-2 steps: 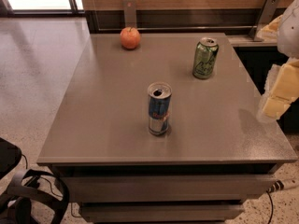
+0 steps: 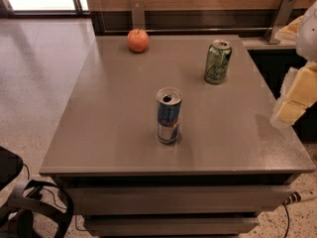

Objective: Pick green can

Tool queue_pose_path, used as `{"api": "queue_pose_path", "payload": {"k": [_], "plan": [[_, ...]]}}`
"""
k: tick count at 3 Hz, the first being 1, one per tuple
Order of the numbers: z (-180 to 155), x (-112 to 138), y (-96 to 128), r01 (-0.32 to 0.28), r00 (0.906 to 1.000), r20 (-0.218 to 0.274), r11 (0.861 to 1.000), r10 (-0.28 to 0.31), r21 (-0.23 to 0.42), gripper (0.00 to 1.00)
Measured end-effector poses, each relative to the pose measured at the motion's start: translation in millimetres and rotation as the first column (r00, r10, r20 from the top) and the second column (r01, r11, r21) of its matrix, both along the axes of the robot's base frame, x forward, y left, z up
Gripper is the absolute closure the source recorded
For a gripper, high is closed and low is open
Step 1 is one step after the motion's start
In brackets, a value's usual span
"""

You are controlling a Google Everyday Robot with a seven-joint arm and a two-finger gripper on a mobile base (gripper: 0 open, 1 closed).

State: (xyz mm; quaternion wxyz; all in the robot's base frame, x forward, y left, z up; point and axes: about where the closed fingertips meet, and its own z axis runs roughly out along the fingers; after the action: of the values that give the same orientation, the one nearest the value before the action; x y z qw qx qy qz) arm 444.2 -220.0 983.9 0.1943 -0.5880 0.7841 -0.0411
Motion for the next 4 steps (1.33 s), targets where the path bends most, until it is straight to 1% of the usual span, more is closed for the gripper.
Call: {"api": "queue_pose_path", "payload": {"k": [1,2,3,4], "plan": [[-8,22,-24,0.085,0.9913,0.087,0.985,-0.099,0.152,0.0],[-20,55,-68,0.177,0.9466,0.182,0.9,-0.266,0.397,0.0],[-28,80,-89,0.184,0.9147,0.21,0.819,-0.345,0.543,0.0],[-40,105,-95,0.157,0.8915,0.225,0.735,-0.393,0.66,0.0]]}}
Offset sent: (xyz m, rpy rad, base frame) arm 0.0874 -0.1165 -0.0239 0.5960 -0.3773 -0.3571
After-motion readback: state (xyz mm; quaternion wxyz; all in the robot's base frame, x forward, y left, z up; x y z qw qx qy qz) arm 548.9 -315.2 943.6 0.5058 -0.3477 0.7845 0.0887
